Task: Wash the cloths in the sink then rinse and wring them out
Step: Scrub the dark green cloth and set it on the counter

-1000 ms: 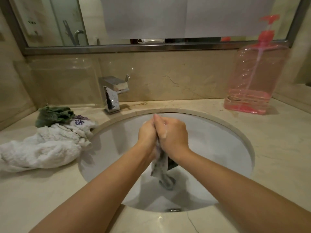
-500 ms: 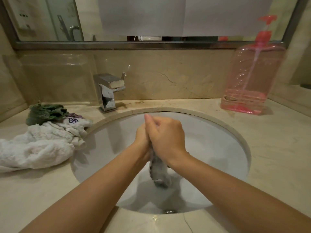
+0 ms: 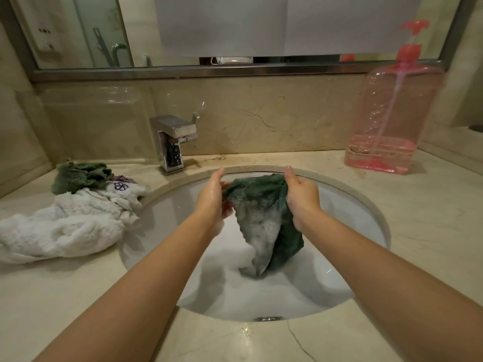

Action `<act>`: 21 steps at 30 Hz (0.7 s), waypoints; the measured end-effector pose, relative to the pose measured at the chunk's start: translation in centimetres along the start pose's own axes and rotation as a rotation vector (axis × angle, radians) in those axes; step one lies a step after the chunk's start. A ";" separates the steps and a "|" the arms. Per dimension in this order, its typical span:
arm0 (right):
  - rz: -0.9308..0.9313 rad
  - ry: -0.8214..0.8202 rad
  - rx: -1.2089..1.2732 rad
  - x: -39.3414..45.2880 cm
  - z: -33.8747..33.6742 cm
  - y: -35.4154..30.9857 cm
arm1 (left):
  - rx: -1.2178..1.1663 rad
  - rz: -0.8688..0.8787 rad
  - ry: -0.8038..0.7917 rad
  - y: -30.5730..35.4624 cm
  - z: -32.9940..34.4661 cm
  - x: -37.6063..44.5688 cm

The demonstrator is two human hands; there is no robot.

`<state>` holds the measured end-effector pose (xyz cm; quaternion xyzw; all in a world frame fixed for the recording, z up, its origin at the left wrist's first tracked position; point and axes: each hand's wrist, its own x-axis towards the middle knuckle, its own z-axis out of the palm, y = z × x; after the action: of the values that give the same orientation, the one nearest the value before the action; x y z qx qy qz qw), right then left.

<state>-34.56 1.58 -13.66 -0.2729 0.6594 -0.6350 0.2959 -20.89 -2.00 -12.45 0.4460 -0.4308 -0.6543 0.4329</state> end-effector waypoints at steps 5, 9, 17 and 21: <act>0.116 -0.178 0.069 0.0 0.2 0.5 | 0.023 -0.001 -0.026 0.1 0.1 -0.1; 0.117 -0.466 -0.087 -0.7 -0.3 0.2 | 0.126 0.123 -0.041 -0.3 0.2 0.0; -0.061 -0.434 -0.227 -1.5 0.1 0.1 | 0.116 0.137 0.012 -0.3 0.1 0.0; -0.254 -0.272 -0.291 -2.0 0.8 0.5 | 0.061 0.102 0.073 -0.3 0.5 -0.4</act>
<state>-32.65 2.52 -14.08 -0.4767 0.6582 -0.5227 0.2574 -21.35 -1.46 -12.49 0.4601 -0.4568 -0.6011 0.4673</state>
